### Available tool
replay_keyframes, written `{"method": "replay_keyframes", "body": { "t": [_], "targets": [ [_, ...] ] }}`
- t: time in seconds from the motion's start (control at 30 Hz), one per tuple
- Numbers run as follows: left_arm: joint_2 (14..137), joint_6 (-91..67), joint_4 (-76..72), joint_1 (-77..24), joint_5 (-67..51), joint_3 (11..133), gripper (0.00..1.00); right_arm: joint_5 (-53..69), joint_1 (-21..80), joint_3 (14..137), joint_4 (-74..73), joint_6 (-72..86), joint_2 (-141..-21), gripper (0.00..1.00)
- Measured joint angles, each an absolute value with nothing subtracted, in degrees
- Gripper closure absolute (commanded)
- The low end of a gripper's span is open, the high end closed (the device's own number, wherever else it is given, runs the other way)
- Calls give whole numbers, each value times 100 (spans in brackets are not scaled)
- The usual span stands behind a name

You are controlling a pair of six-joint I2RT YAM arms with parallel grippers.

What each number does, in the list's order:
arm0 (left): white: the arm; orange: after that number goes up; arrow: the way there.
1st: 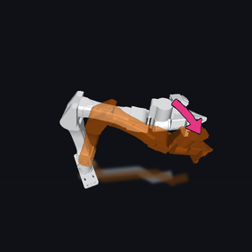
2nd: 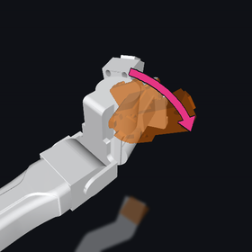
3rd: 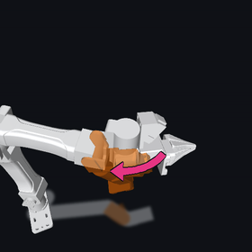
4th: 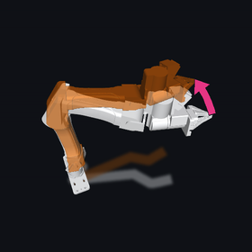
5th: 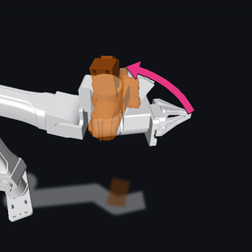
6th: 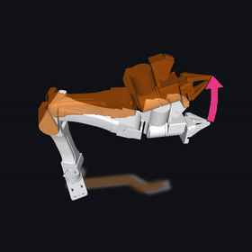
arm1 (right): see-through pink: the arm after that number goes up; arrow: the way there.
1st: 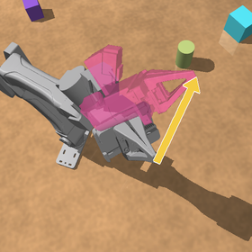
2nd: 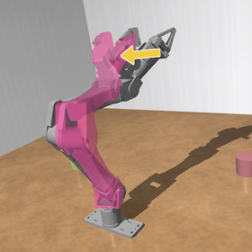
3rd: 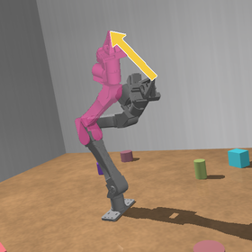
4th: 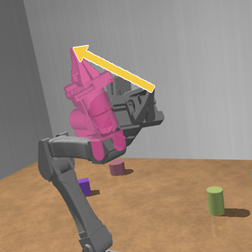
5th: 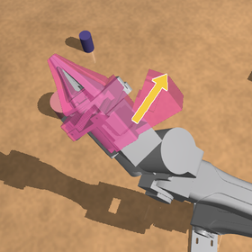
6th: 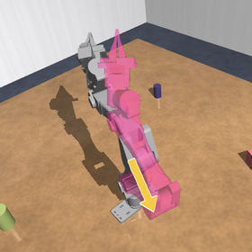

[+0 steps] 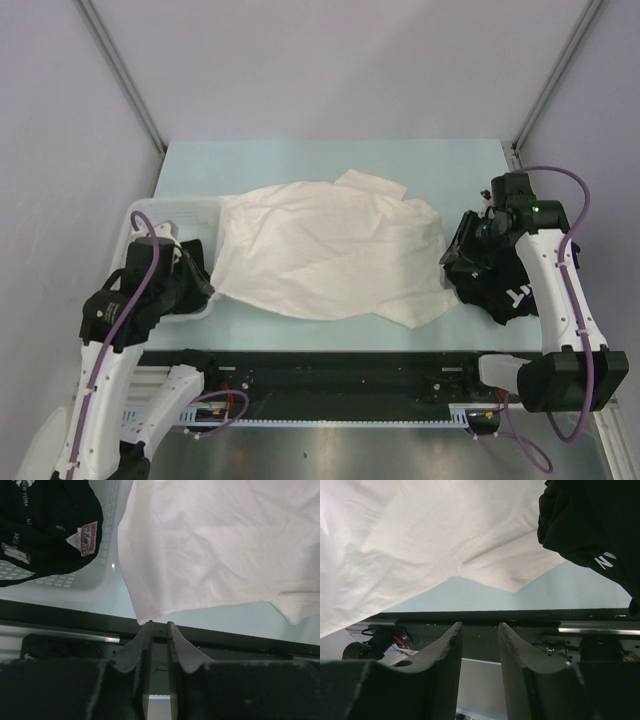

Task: Fold and stack the t-shirts
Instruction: Flatten out the tshirt

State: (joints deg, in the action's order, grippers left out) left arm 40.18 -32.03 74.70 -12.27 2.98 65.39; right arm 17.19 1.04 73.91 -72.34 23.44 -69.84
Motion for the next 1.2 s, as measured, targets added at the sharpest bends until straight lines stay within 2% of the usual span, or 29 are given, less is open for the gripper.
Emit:
{"method": "replay_keyframes", "body": {
  "t": [0.4, 0.77, 0.83, 0.97, 1.2],
  "targets": [
    [4407, -2847, 7435, -1227, 913, 7430, 70, 1678, 296, 7391, -6412, 2550, -7231, 61],
    [4945, -3017, 5570, -1227, 827, 6866, 72, 1140, 932, 7511, -3723, 2272, -8482, 56],
    [4945, -3050, 5266, -1227, 716, 6757, 73, 985, 952, 7745, -3345, 2073, -8895, 57],
    [4971, -3046, 4829, -1227, 563, 6770, 73, 768, 954, 8971, -2884, 1649, -10254, 58],
    [5398, -2969, 4836, -1227, 519, 7275, 73, 642, 965, 10822, -2902, 1140, -12077, 57]
  ]
}}
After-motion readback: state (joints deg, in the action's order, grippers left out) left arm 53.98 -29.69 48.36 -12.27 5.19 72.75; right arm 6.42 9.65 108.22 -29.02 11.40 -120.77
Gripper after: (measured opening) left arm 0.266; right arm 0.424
